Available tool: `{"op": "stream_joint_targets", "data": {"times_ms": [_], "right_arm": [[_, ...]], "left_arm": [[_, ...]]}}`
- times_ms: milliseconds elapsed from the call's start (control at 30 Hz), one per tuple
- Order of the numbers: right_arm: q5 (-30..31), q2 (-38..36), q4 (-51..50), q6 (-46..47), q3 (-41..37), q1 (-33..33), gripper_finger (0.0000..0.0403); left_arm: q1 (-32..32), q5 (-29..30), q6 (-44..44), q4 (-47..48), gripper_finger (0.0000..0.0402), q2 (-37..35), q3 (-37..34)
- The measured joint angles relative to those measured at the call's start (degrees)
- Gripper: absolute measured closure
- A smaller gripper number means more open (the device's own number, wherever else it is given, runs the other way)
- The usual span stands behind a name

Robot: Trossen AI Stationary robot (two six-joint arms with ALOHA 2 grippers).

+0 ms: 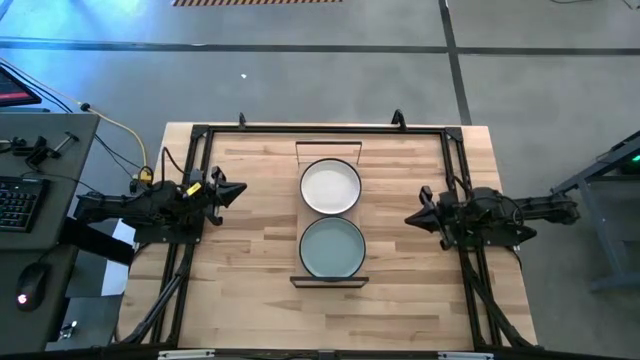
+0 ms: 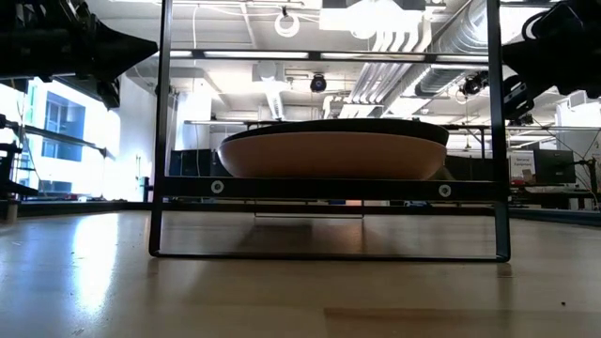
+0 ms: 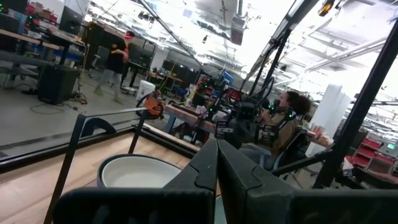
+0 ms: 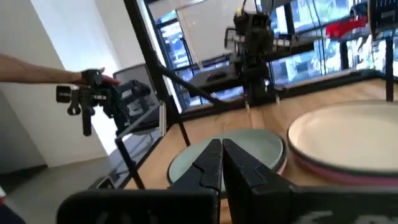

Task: Place and stack plates onto a shelf
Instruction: Return to Home Position

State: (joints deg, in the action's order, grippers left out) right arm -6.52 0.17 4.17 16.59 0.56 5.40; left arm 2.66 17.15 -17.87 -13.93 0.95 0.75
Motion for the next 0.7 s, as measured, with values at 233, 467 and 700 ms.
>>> {"op": "stream_joint_targets", "data": {"times_ms": [233,467,700], "right_arm": [[-0.01,-0.16,-2.41,1.36,0.0,0.93,0.0403],[-0.04,0.75,-2.33,1.43,-0.02,1.06,0.0402],[-0.05,0.78,-2.33,1.39,-0.02,1.06,0.0402]], "left_arm": [[0.0,-0.07,0.0,0.86,0.0401,0.0,0.0],[0.6,-0.05,0.0,2.37,0.0401,-0.74,0.0],[3.33,-0.07,0.0,4.14,0.0401,-0.74,-0.02]]}}
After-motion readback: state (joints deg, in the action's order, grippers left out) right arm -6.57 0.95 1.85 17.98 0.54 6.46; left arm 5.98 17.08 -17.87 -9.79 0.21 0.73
